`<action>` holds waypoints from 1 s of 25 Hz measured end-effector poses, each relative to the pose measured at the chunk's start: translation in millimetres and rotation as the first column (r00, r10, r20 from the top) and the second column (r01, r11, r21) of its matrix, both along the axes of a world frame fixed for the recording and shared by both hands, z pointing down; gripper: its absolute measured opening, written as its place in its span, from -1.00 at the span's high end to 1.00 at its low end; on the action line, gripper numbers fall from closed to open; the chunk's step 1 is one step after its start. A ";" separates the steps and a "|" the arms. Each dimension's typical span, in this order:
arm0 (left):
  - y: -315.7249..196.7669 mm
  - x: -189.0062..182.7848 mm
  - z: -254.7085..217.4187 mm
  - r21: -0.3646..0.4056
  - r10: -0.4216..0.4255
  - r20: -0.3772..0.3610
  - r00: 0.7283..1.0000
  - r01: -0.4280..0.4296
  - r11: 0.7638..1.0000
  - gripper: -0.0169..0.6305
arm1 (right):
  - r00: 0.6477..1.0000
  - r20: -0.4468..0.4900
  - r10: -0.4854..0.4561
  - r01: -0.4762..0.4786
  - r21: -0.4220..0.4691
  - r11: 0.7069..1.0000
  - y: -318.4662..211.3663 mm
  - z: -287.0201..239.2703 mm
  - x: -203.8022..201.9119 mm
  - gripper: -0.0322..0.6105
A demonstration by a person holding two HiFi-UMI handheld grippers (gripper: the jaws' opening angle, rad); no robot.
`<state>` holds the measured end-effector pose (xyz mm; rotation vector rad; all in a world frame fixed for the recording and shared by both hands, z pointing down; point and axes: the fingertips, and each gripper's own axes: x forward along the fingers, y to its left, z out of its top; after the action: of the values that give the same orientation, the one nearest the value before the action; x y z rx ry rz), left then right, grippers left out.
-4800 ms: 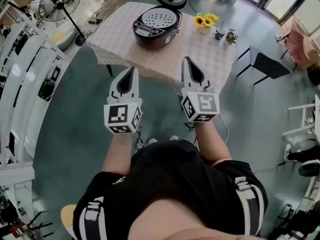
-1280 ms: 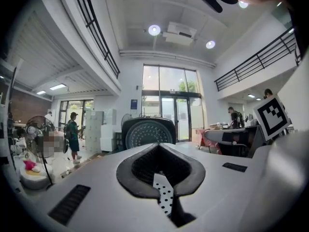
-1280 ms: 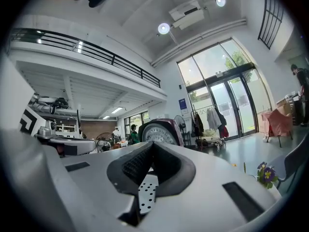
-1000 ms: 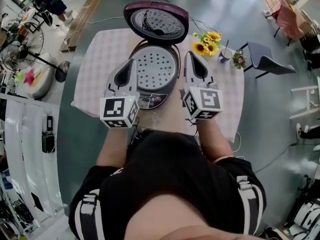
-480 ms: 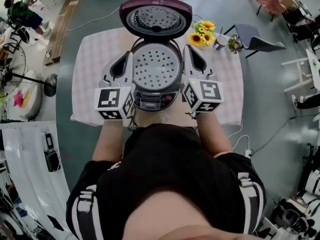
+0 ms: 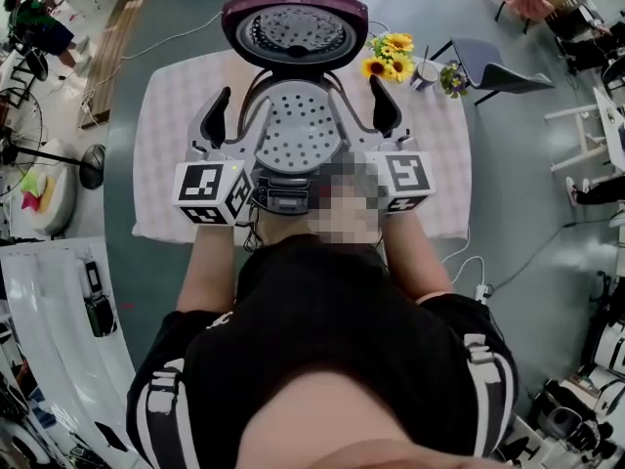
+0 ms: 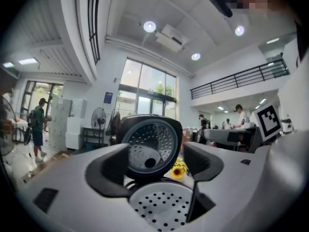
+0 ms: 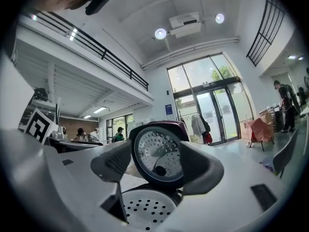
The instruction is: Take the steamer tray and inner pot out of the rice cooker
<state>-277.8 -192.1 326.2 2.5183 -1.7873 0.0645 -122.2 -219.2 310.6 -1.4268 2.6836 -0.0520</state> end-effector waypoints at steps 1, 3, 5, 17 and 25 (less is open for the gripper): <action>-1.4 2.4 0.5 -0.004 0.019 -0.023 1.000 -0.019 1.000 -0.23 | 1.000 0.003 -0.012 0.012 -0.002 1.000 -1.0 0.1 -2.0 -0.08; -3.9 4.0 4.8 -0.034 0.033 -0.046 0.998 -0.035 0.999 -0.34 | 0.999 -0.024 -0.021 0.021 -0.018 1.000 -4.0 4.2 -5.3 -0.22; -5.2 5.1 12.2 -0.075 0.034 -0.023 0.999 -0.035 0.997 -0.36 | 0.998 -0.055 -0.033 0.031 -0.045 0.999 -6.1 11.0 -8.1 -0.24; -12.5 -2.4 58.3 -0.302 0.025 0.106 0.994 0.008 0.953 -0.36 | 0.975 -0.197 -0.098 0.050 -0.234 0.971 -15.9 56.9 -19.0 -0.24; -23.6 -9.9 91.8 -0.419 0.048 0.133 0.990 0.013 0.908 -0.36 | 0.950 -0.279 -0.142 0.020 -0.396 0.918 -25.5 101.3 -24.1 -0.24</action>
<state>-287.7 -215.7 418.0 2.2635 -1.5819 0.5771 -146.3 -244.8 411.8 -1.5276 3.1207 -0.4336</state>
